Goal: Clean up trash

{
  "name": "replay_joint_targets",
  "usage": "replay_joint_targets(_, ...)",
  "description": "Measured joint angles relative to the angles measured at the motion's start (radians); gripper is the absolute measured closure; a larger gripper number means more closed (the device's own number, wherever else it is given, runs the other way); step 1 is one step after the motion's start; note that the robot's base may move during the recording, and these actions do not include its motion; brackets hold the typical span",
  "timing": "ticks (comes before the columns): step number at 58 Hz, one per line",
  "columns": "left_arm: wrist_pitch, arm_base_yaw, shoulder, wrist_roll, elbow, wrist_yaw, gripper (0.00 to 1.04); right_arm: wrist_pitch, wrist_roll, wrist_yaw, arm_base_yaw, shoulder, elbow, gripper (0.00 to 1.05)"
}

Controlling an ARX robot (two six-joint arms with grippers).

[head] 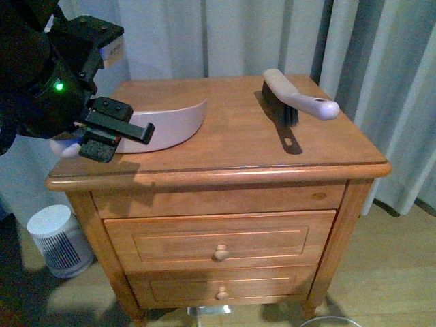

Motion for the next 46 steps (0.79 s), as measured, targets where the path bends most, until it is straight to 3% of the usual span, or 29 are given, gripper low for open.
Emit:
replay_joint_targets(5, -0.003, -0.003, 0.0, -0.003, 0.0, 0.001, 0.72, 0.0, 0.0, 0.0, 0.0, 0.0, 0.0, 0.07)
replay_joint_targets(8, -0.006, -0.003, 0.0, -0.003, 0.0, 0.001, 0.76, 0.0, 0.0, 0.0, 0.0, 0.0, 0.0, 0.07)
replay_joint_targets(28, -0.005, 0.007, -0.019, -0.002, 0.0, 0.02, 0.76, 0.0, 0.0, 0.0, 0.0, 0.0, 0.0, 0.07)
replay_joint_targets(46, 0.135, 0.047, -0.143, 0.004, 0.0, 0.09, 0.77, 0.0, 0.0, 0.0, 0.0, 0.0, 0.0, 0.07)
